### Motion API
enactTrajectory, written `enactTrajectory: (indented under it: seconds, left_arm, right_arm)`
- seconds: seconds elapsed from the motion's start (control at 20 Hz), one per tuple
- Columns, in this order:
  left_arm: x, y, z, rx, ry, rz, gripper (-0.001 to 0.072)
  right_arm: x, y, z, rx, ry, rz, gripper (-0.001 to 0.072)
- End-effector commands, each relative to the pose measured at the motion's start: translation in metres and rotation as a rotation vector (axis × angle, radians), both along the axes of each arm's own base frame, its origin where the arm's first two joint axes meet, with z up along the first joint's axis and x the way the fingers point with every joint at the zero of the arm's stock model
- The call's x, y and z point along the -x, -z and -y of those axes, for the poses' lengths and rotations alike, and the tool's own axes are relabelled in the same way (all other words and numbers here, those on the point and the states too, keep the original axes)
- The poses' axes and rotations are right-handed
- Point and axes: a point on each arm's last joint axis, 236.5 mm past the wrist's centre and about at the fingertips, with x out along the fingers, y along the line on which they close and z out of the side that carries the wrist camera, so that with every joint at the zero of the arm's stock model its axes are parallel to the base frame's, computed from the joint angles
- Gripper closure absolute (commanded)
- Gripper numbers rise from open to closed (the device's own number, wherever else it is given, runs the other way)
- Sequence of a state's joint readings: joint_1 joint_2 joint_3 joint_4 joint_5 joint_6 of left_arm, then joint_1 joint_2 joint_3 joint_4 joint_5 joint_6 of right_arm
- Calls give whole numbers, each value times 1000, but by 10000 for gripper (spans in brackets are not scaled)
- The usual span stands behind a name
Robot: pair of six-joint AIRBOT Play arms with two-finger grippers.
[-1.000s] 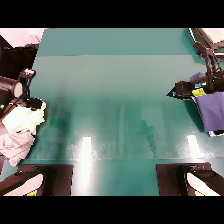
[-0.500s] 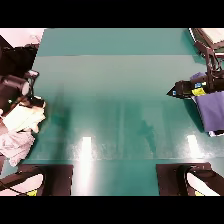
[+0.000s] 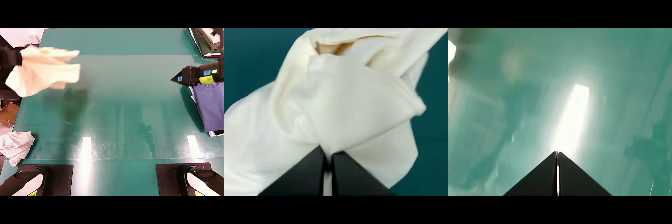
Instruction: Fold the shirts.
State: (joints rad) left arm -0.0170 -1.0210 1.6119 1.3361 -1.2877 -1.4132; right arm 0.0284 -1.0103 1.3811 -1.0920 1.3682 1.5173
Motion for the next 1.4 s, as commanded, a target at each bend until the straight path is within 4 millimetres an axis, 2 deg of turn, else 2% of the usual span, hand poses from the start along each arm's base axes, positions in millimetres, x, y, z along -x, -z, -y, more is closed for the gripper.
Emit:
enactTrajectory:
  seconds: [0.0,0.1,0.2,0.3,0.4,0.6,0.65,0.7,0.75,0.85,0.9,1.0,1.1,1.2,1.35]
  left_arm:
    - [63,-100,106,306,421,185,685]
    - [72,-114,120,353,492,222,684]
    - [68,-99,128,301,509,194,684]
    - [68,-74,150,269,575,114,684]
    - [67,-45,186,274,664,17,684]
    - [50,37,263,282,785,-198,683]
    - [41,56,277,278,794,-223,655]
    - [29,74,284,275,786,-245,342]
    - [19,88,281,270,759,-273,111]
    - [1,106,245,226,664,-336,95]
    - [-3,114,219,197,626,-380,95]
    - [1,137,165,161,550,-524,96]
    - [5,168,133,198,446,-614,96]
    - [28,214,119,215,393,-703,95]
    - [83,282,125,306,370,-856,95]
  right_arm:
    - [-10,-31,1,-9,14,96,692]
    - [-11,-40,1,-10,15,119,692]
    - [-11,-45,1,-10,14,131,692]
    - [-11,-45,0,-11,13,129,692]
    - [-10,-44,0,-11,11,127,692]
    - [-6,-41,-1,-5,1,106,692]
    - [-5,-40,-1,-4,0,103,692]
    - [-5,-40,-1,-4,-1,101,692]
    - [-4,-39,-1,-3,-2,98,692]
    - [-4,-39,0,-2,-2,97,692]
    - [-4,-39,0,-2,-2,98,692]
    - [-4,-39,0,-2,-2,98,692]
    - [-4,-39,0,-2,-2,98,692]
    - [-4,-39,0,-1,-1,97,692]
    - [-7,-33,0,-5,5,91,692]
